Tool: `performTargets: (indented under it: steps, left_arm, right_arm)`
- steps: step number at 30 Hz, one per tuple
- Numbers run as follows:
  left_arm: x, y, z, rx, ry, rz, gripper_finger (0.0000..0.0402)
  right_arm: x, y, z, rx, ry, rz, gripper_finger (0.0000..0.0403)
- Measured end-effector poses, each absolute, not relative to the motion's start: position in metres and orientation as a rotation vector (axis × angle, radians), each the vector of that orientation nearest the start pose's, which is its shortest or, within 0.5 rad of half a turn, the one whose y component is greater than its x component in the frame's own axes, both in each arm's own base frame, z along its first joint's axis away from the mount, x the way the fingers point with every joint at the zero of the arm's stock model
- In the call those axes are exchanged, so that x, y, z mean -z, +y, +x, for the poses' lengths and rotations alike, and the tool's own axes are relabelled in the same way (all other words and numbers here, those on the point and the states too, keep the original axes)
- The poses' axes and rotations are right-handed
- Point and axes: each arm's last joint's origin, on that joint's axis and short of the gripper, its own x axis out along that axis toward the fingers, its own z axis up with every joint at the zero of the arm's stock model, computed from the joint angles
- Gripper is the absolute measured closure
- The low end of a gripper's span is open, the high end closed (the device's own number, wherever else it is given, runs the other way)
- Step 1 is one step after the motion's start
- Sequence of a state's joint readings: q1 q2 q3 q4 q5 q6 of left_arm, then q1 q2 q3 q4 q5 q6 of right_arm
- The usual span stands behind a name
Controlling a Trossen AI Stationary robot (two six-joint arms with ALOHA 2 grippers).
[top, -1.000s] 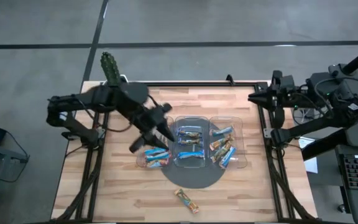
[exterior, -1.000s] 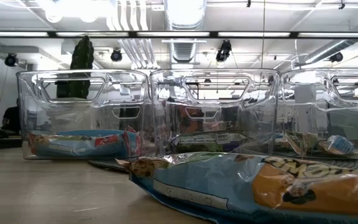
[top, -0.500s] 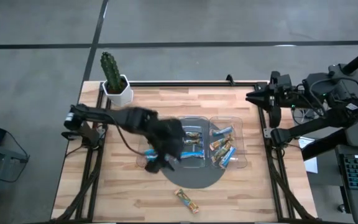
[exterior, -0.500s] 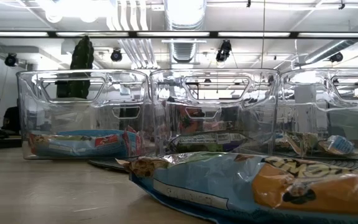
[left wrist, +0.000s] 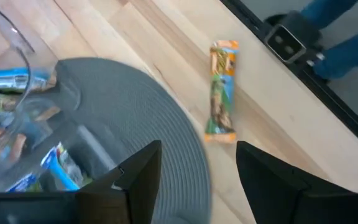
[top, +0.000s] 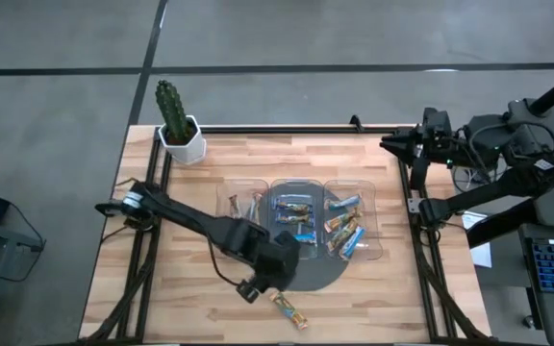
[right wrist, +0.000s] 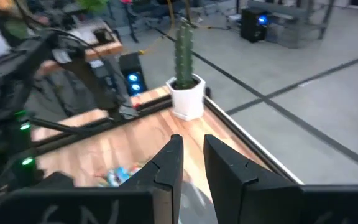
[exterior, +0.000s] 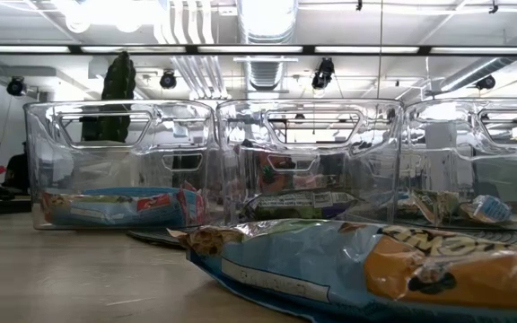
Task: Pick and place Granola Bars by type
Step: Put the yellow granola bar into the right transparent bin
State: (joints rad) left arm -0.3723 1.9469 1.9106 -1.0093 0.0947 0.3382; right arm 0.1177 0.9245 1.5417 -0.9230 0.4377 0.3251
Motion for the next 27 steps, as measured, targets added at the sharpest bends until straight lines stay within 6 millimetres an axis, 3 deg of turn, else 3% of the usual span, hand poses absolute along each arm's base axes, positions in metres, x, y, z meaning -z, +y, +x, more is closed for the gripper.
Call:
performTargets:
  steps: [9, 20, 27]
  left_arm:
    - [-0.266, -0.171, 0.417, 0.58, 0.973, 0.41, 0.0211]
    - [-0.209, -0.199, 0.423, 0.657, 1.085, 0.512, 0.0211]
    - [-0.195, -0.209, 0.423, 0.671, 1.101, 0.521, 0.0211]
  right_arm:
    - [-0.47, 0.001, 0.114, 0.389, 0.312, 0.21, 0.0346]
    - [-0.468, 0.0, 0.113, 0.389, 0.336, 0.188, 0.0346]
    - [-0.466, 0.0, 0.112, 0.392, 0.356, 0.183, 0.0346]
